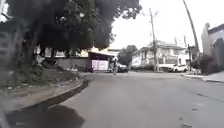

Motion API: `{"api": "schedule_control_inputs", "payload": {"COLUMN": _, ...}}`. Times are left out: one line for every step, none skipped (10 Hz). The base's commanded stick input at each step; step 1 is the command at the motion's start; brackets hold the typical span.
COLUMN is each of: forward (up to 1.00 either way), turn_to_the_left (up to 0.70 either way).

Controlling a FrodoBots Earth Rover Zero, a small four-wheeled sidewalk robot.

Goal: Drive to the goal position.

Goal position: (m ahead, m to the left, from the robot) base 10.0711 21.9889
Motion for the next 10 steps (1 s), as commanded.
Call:
{"api": "schedule_control_inputs", "payload": {"forward": 1.00, "turn_to_the_left": 0.00}}
{"api": "schedule_control_inputs", "payload": {"forward": 1.00, "turn_to_the_left": 0.00}}
{"api": "schedule_control_inputs", "payload": {"forward": 1.00, "turn_to_the_left": -0.03}}
{"api": "schedule_control_inputs", "payload": {"forward": 1.00, "turn_to_the_left": -0.28}}
{"api": "schedule_control_inputs", "payload": {"forward": 1.00, "turn_to_the_left": -0.39}}
{"api": "schedule_control_inputs", "payload": {"forward": 1.00, "turn_to_the_left": -0.17}}
{"api": "schedule_control_inputs", "payload": {"forward": 1.00, "turn_to_the_left": 0.00}}
{"api": "schedule_control_inputs", "payload": {"forward": 1.00, "turn_to_the_left": 0.00}}
{"api": "schedule_control_inputs", "payload": {"forward": 1.00, "turn_to_the_left": 0.00}}
{"api": "schedule_control_inputs", "payload": {"forward": 1.00, "turn_to_the_left": 0.00}}
